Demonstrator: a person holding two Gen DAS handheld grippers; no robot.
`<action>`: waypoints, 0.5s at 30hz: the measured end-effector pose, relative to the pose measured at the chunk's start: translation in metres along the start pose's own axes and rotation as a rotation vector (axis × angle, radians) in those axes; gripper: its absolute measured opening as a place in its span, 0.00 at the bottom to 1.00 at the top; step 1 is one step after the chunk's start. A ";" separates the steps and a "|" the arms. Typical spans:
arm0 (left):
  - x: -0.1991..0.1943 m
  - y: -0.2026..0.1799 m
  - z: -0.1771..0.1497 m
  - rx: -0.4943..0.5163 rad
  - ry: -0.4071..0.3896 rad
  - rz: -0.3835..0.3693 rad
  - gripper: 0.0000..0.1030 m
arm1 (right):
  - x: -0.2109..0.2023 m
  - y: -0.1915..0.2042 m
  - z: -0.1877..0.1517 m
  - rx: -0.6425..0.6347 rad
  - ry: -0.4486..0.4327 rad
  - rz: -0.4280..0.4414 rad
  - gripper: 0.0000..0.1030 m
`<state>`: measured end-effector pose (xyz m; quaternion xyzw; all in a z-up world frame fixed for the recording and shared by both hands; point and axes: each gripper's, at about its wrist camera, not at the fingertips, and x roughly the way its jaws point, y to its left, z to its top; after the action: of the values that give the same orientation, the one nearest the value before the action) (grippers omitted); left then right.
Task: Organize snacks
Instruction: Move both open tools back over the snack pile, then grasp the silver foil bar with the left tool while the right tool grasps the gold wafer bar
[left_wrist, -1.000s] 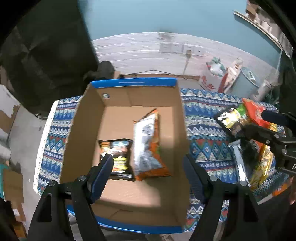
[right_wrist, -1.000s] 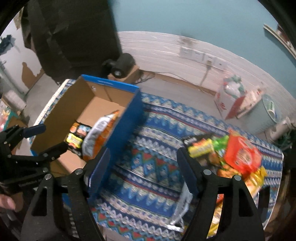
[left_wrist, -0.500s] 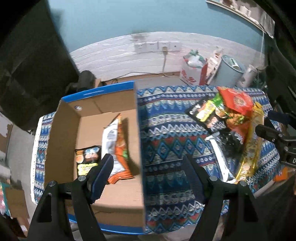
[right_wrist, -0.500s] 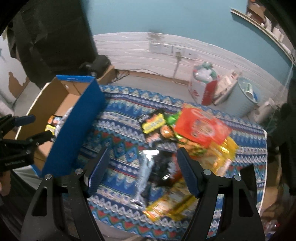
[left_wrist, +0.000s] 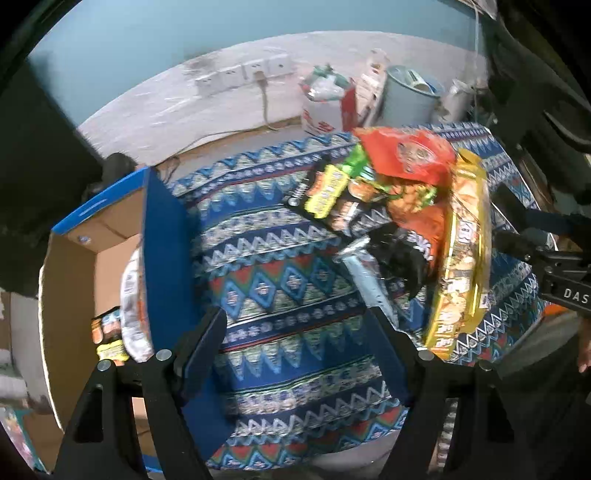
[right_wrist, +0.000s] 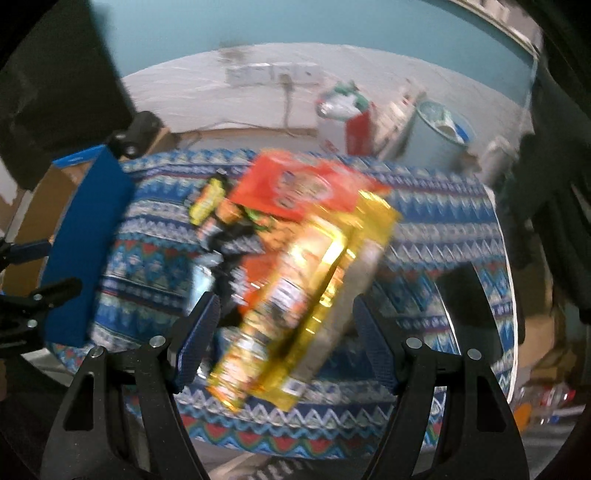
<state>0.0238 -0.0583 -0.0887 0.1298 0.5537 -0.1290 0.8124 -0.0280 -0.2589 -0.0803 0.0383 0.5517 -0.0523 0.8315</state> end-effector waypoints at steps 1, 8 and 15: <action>0.002 -0.004 0.001 0.006 0.003 0.001 0.76 | 0.004 -0.006 -0.003 0.018 0.011 -0.001 0.72; 0.030 -0.020 0.007 0.010 0.061 -0.007 0.76 | 0.031 -0.036 -0.022 0.102 0.082 0.009 0.72; 0.060 -0.024 0.005 -0.031 0.135 -0.043 0.76 | 0.053 -0.039 -0.031 0.123 0.137 0.037 0.72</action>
<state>0.0411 -0.0860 -0.1447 0.1135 0.6119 -0.1289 0.7721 -0.0412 -0.2963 -0.1413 0.1028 0.6022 -0.0679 0.7888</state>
